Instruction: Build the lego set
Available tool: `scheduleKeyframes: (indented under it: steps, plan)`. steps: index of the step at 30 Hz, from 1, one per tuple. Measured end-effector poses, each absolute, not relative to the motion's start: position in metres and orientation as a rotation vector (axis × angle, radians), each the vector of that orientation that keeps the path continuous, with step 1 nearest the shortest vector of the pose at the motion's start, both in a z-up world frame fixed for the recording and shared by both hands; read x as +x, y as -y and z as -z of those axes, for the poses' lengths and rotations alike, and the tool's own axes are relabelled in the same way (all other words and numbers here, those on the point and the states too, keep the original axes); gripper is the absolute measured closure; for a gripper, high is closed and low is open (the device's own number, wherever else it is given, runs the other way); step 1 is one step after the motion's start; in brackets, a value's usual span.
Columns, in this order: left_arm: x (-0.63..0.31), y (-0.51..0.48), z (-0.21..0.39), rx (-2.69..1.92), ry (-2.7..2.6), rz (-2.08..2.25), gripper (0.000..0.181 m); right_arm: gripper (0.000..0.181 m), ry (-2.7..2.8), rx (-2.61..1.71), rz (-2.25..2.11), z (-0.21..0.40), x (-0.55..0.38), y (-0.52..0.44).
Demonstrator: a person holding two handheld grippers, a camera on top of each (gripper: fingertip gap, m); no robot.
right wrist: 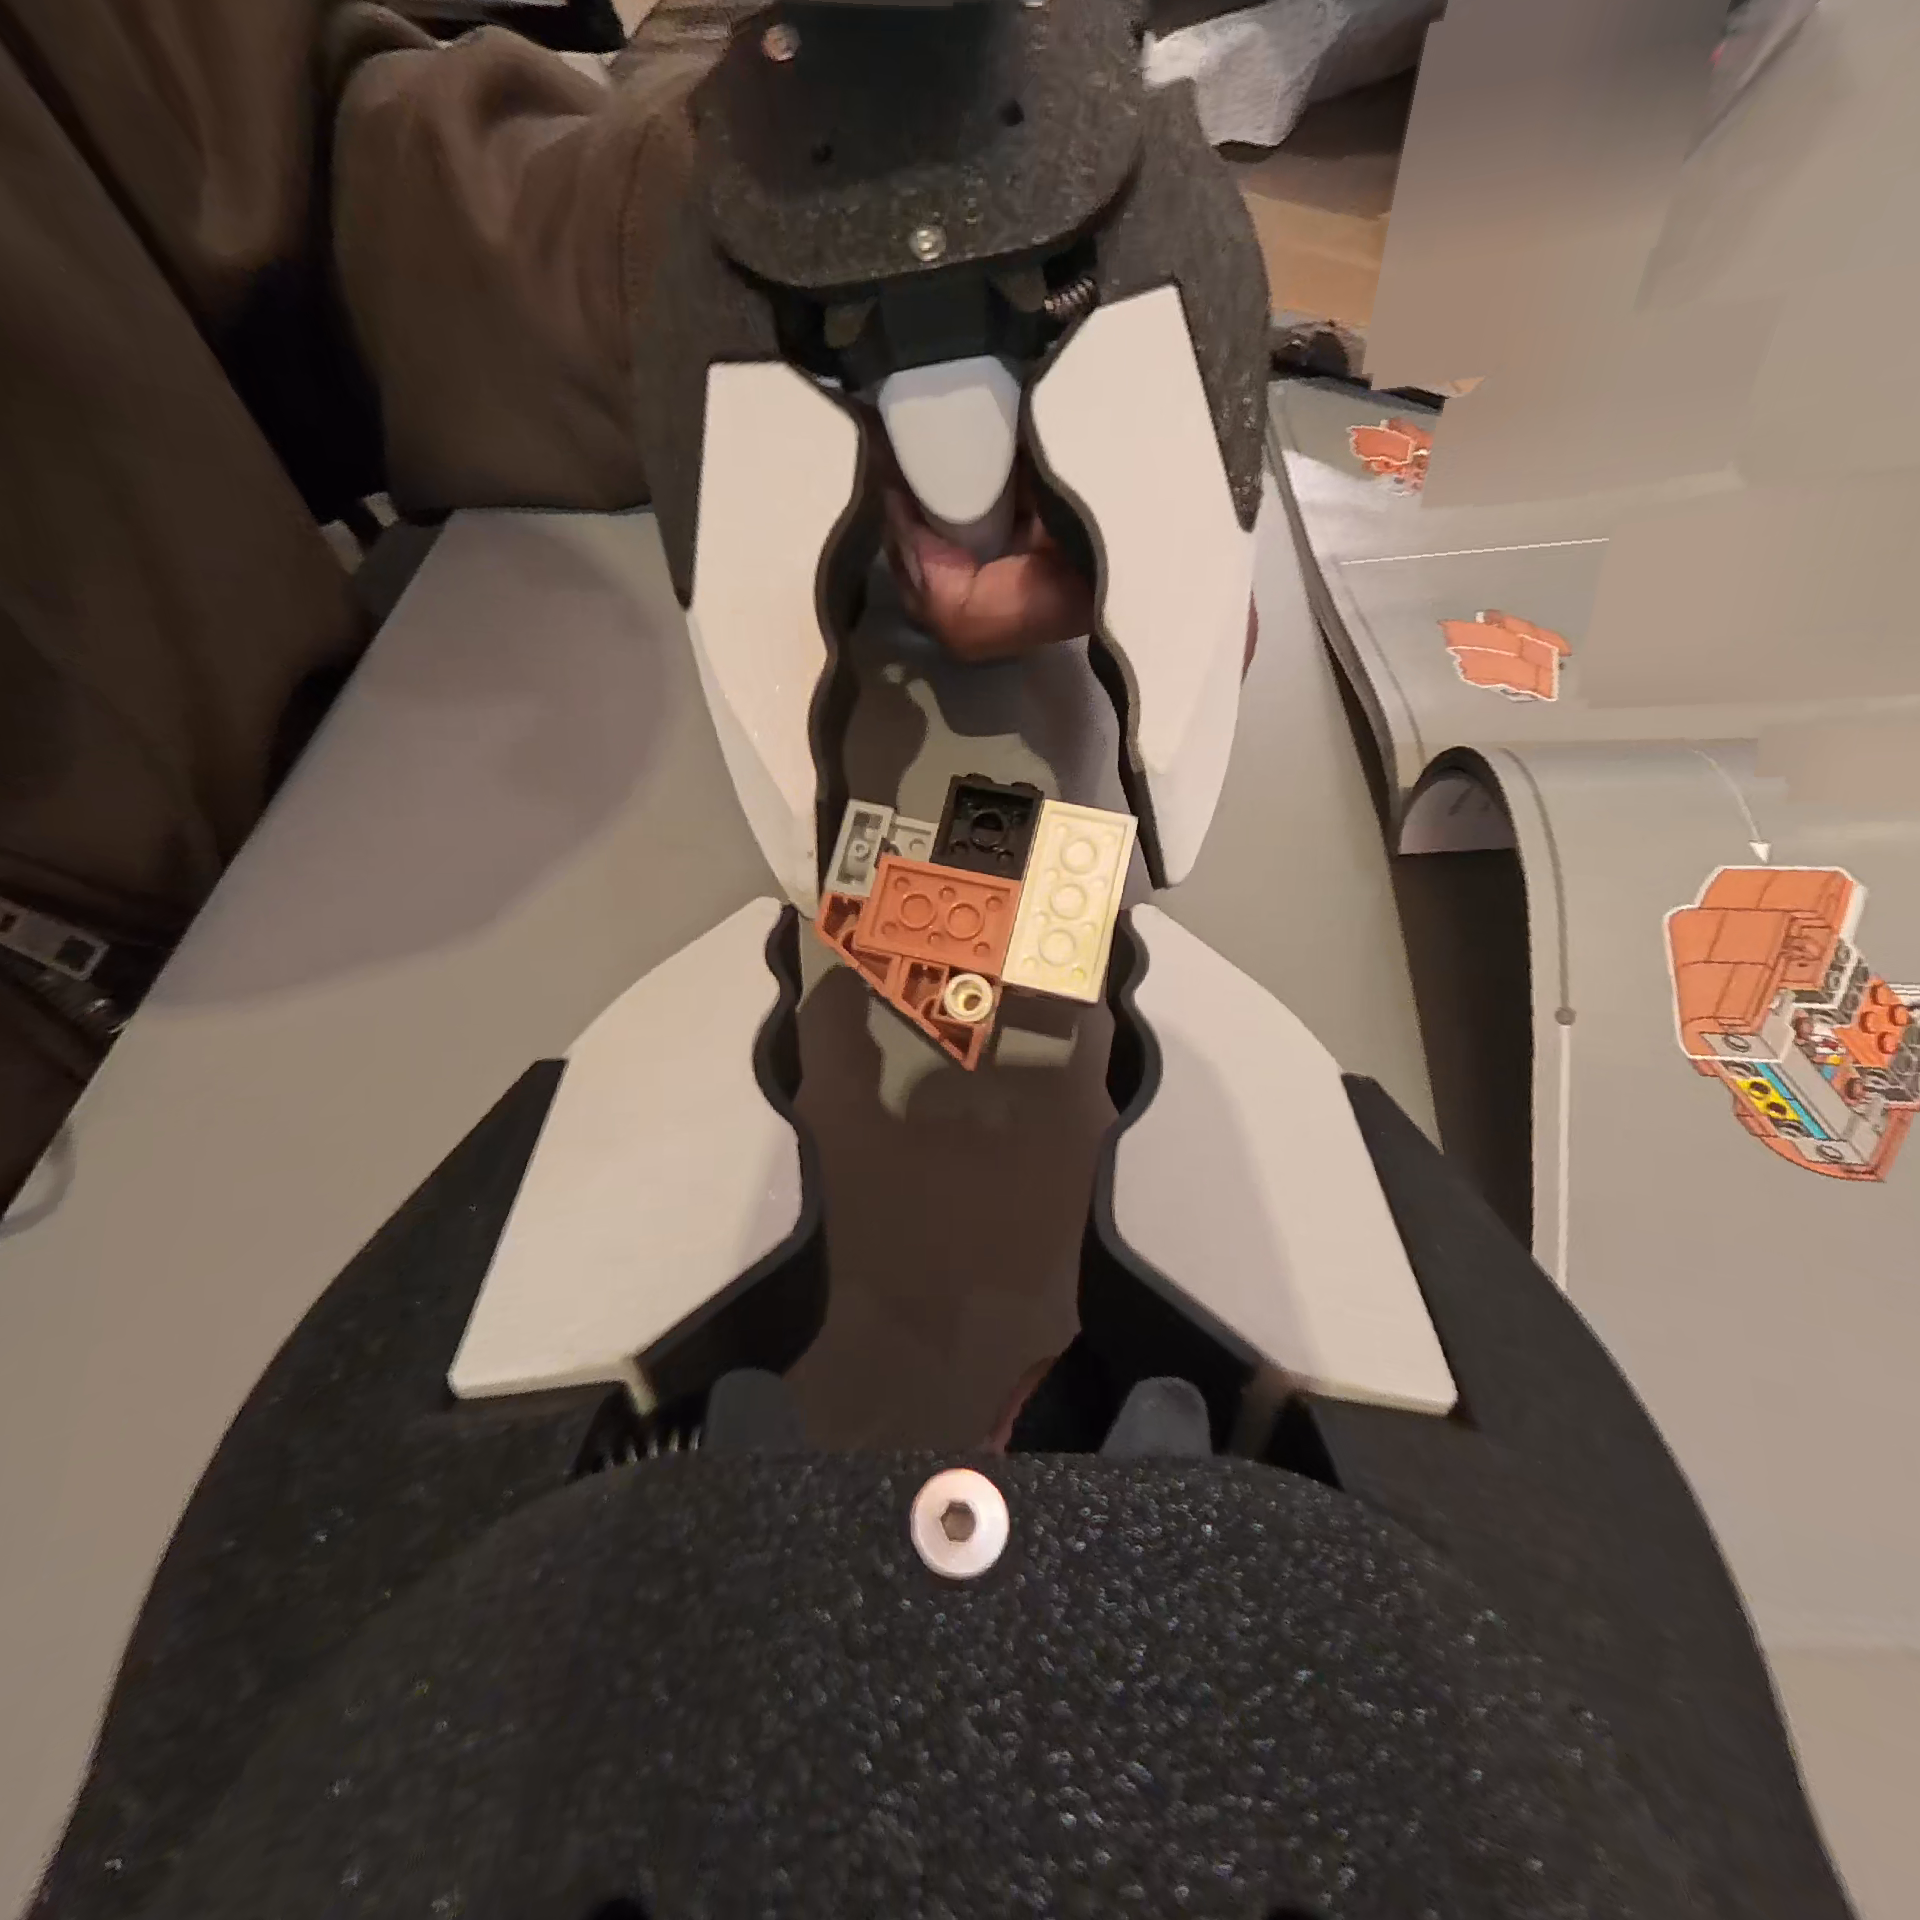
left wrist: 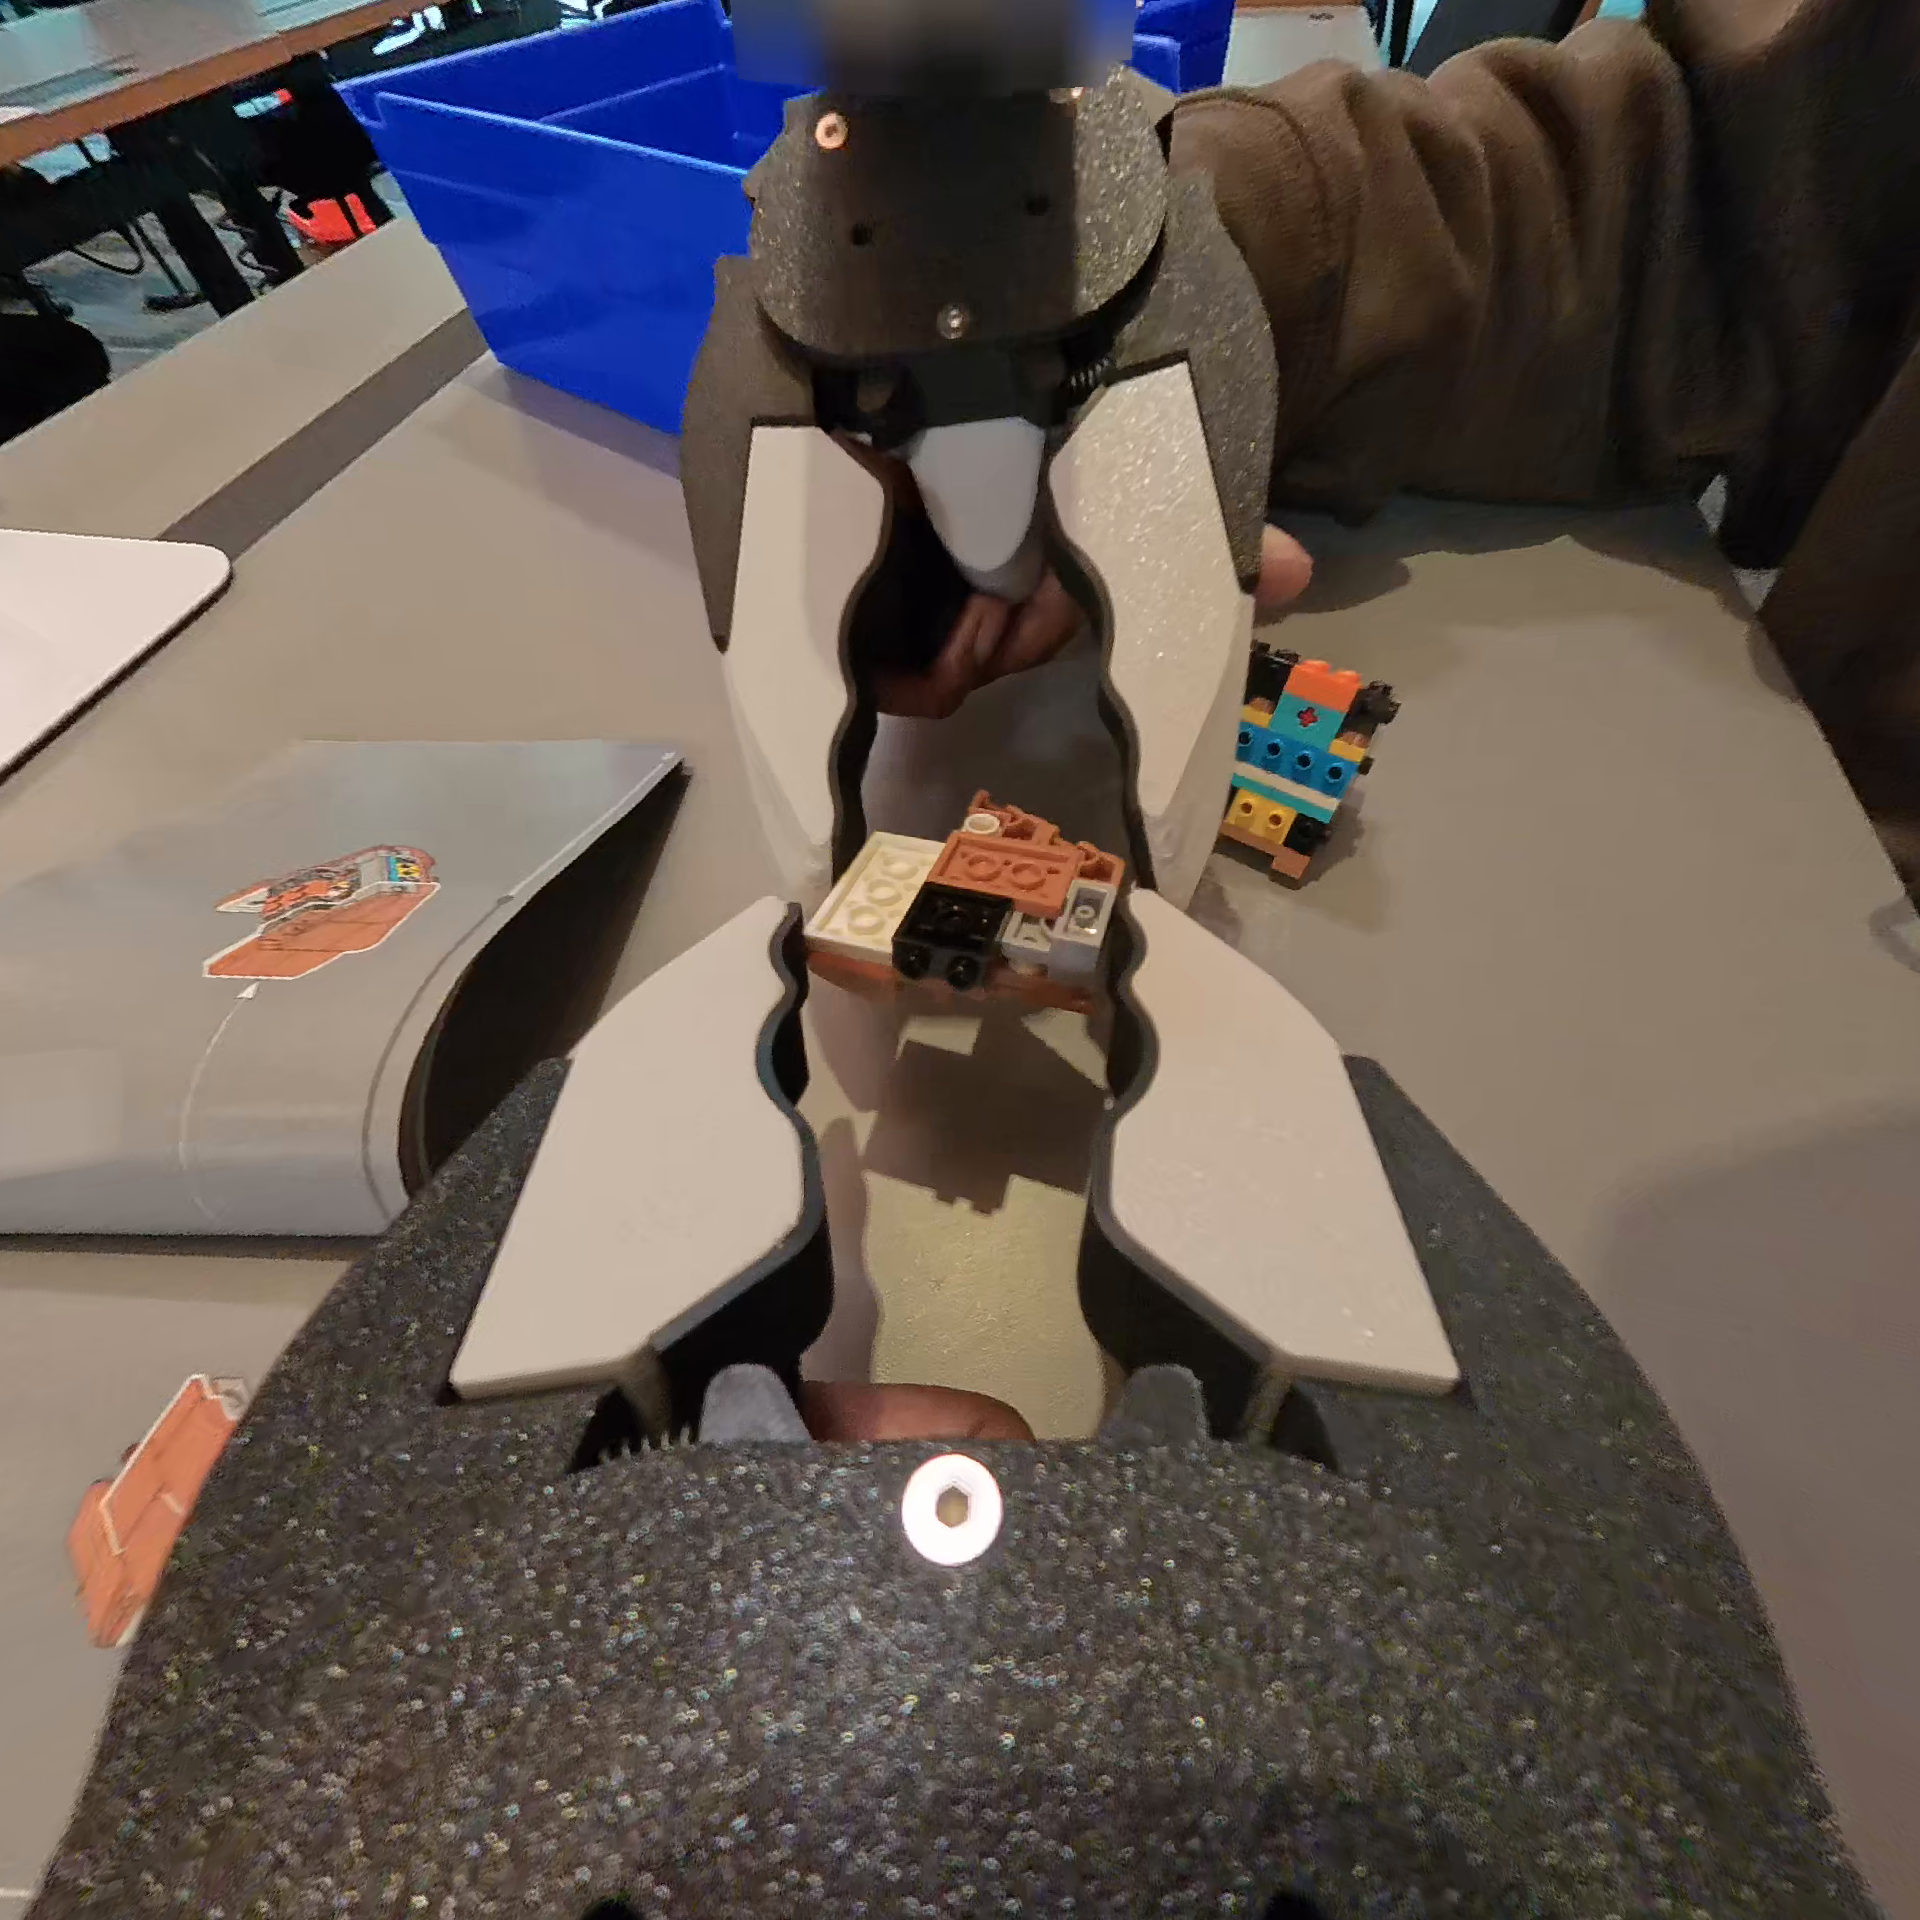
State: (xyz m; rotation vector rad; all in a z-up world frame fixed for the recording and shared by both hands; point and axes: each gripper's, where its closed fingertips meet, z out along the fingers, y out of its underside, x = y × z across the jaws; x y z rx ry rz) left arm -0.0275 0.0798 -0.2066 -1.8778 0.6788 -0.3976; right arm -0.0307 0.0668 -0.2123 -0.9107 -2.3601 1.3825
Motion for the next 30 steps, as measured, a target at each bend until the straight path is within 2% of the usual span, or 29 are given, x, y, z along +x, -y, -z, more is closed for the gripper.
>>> scheduleKeyframes:
  steps: [30]
  plan:
    - [-0.027,-0.08,0.18,-1.73,-0.481,0.691,0.126,0.127,2.355,-0.834,-1.399,0.215,-0.03,-0.064]
